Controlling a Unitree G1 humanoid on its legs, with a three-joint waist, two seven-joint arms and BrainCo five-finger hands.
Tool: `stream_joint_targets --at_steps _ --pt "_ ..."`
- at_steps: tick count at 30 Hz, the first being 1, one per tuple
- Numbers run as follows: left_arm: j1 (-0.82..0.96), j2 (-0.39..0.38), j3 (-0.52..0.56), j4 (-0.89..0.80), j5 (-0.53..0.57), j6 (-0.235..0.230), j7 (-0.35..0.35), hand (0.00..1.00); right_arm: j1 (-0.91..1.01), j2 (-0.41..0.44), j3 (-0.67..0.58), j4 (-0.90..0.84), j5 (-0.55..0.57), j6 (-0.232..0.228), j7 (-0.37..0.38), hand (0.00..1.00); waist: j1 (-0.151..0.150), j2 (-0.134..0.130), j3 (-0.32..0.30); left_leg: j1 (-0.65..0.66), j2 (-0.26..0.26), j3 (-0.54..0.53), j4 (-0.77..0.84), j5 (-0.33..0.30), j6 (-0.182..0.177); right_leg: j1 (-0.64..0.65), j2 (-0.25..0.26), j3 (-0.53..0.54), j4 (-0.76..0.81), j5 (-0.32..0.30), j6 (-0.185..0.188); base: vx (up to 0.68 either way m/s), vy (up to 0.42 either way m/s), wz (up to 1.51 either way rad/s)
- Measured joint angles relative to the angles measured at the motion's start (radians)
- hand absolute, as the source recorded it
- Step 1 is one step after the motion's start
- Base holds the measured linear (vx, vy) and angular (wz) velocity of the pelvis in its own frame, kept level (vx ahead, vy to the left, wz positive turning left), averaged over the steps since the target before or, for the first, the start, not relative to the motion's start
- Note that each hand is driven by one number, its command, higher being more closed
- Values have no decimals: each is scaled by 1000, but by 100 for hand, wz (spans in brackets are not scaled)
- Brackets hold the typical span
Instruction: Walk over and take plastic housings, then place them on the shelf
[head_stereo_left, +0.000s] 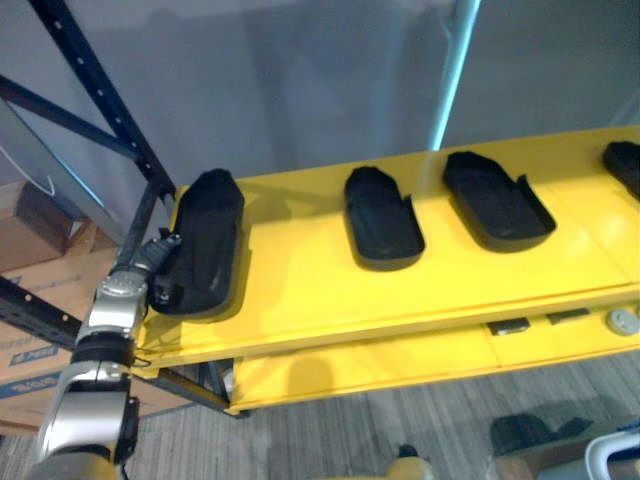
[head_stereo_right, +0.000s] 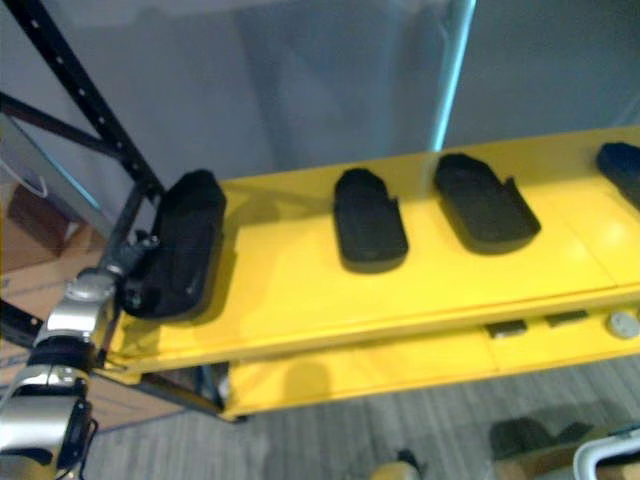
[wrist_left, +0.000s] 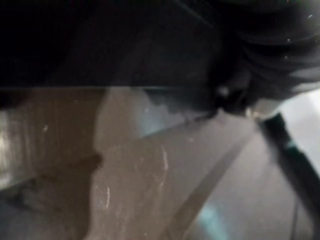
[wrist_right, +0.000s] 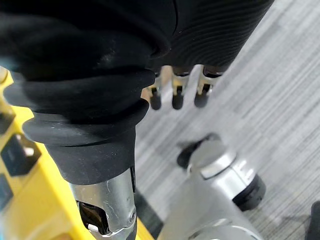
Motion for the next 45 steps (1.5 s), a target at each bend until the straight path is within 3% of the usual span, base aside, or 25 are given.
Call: stream_joint_targets --at_steps 6,10,16,34,45 --pt "-29 0 7 39 -78 14 69 100 -1 0 4 3 0 -5 1 0 -15 -13 26 2 0 14 0 0 0 -10 2 18 2 3 -3 11 -8 -6" --pt "-49 -5 9 40 -106 14 126 100 -3 0 5 4 0 -9 2 0 -22 -11 60 0 -1 20 5 -1 1 -18 2 23 9 3 -3 -20 -15 -6" --pt "-95 -10 15 47 -117 28 156 100 -7 0 30 2 8 -10 3 0 -33 -4 104 -21 2 24 25 -5 6 -43 0 40 16 6 -1 -30 -21 -5" --pt "-152 -11 15 58 -143 26 137 100 -17 -5 93 -7 29 -33 4 0 -52 11 140 -51 6 52 56 -9 10 -87 1 73 20 28 -8 -24 -7 -5" --pt "-162 -11 15 76 -144 64 80 100 -17 -15 114 -28 29 -33 1 0 -53 24 146 -51 6 48 55 -8 10 -86 1 72 20 31 -3 -30 -9 0"
